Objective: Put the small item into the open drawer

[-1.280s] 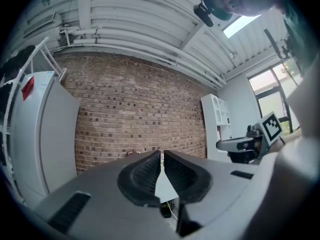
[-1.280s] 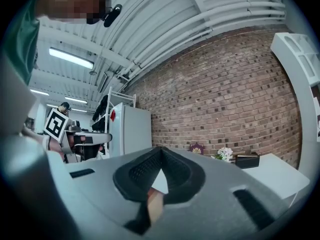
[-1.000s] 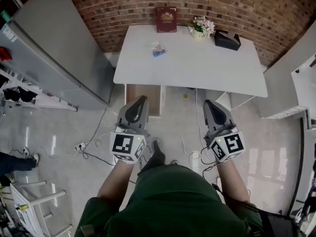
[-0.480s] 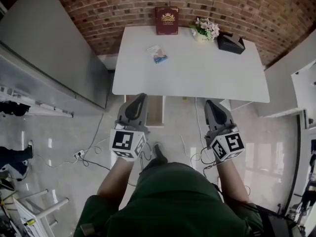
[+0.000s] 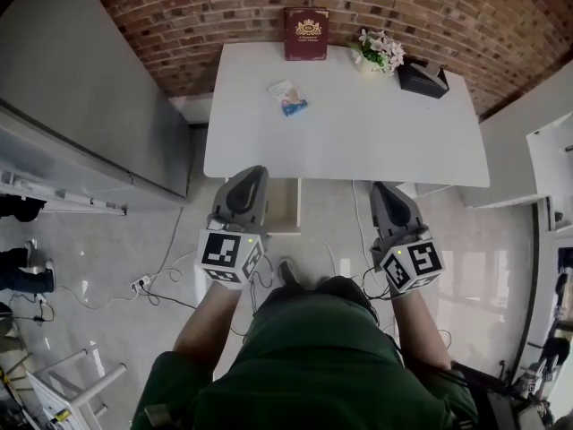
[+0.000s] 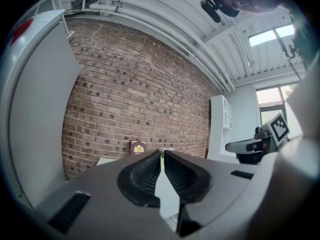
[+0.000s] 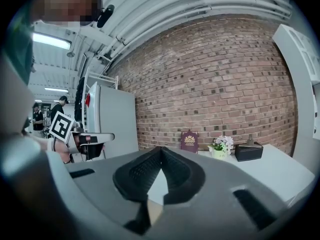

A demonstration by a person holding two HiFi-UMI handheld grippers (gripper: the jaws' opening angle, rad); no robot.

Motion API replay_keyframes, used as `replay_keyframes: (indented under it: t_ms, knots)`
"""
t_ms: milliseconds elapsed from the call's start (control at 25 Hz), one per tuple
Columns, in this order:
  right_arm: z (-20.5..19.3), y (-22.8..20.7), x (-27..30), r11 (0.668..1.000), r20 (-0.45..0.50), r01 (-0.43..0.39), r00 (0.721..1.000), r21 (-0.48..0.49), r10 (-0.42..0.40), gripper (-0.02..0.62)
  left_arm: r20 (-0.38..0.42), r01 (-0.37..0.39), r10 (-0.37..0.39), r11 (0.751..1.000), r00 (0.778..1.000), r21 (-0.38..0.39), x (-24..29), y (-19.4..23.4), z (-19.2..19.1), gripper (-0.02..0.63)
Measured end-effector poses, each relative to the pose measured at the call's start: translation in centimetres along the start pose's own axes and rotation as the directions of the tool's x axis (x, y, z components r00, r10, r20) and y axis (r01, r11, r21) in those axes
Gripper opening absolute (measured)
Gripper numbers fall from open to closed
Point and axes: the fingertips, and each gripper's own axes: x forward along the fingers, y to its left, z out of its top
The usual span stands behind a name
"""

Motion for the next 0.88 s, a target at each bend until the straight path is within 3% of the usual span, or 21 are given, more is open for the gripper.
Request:
replay_keyframes:
  t_ms: [360,880]
  knots:
    - [-1.3,-1.0,2.2,1.0,-0.029,-0.011,1.0,0.024,0.011,0.003,-0.031,0.008,-0.008,1.0,0.999,-0.001,2.5,0.6,-1.4,0.018]
    - [-0.5,-6.3,9.4,0.992,-0.013,-0.122,0.992,0.03,0.122,0.003,-0.149,-0.106,0.111,0.994,0.983,0.039,9.9,3.9,-3.9,0.034]
